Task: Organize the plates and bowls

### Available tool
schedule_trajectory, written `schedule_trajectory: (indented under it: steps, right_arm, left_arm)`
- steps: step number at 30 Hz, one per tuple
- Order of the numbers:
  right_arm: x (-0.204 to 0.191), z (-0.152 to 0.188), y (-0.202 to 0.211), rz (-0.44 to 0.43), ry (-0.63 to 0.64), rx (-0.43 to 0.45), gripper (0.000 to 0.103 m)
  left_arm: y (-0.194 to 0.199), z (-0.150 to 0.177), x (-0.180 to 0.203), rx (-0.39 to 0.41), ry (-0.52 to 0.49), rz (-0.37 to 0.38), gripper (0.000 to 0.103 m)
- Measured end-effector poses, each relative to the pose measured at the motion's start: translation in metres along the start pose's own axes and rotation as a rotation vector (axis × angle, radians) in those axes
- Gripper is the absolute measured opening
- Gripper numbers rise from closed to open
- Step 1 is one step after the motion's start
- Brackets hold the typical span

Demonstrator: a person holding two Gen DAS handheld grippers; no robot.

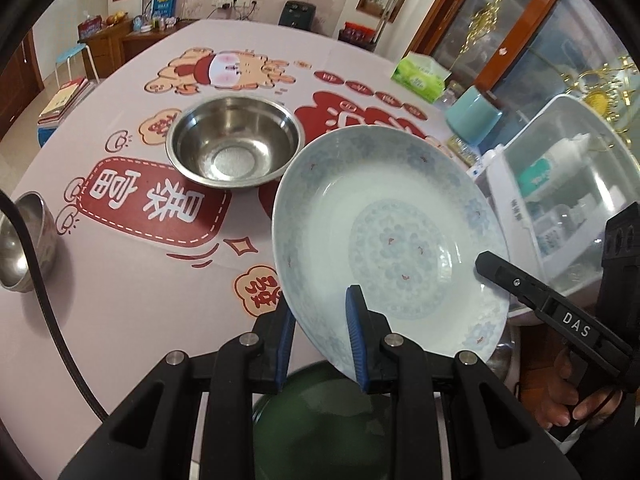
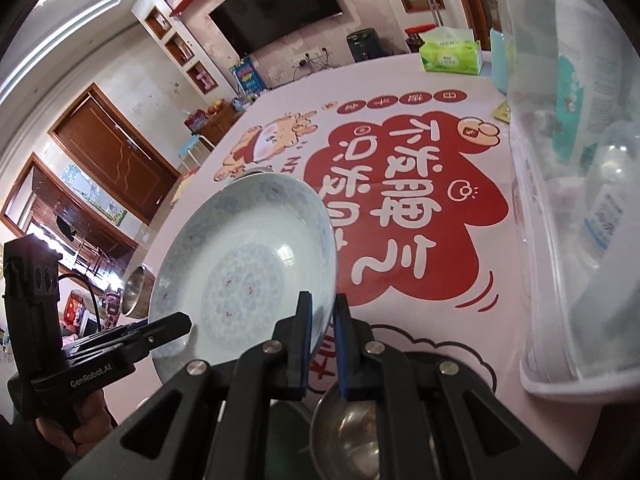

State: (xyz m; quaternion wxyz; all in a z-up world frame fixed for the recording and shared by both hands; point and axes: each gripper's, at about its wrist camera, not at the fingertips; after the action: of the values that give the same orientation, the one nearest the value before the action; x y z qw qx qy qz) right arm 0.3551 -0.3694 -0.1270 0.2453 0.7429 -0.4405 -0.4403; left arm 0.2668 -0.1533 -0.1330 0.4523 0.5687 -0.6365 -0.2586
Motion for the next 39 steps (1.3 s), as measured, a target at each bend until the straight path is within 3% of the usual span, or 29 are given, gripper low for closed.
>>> schedule_trajectory:
  steps: [24,39]
  right_arm:
    - [-0.069,0.041,0.069,-0.064,0.103,0.103,0.01]
    - [-0.118,0.09,0.089,-0.093,0.166,0.118,0.011]
  left_arm:
    - [0.119,0.052,-0.015,0.159,-0.009,0.026,0.023]
    - [0.171,0.104,-0.051,0.175,0.029,0.019,0.023]
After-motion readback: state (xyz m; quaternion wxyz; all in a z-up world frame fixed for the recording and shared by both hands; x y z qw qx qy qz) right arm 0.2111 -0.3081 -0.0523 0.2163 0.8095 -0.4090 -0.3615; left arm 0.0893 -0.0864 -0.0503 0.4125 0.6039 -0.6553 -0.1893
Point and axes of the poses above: each gripper's, at about its wrist camera, not at the fingertips, and y roughly against the way its jaws point, x to its right, z to its underside, and after that the axes turned 1 degree about -y, right-handed
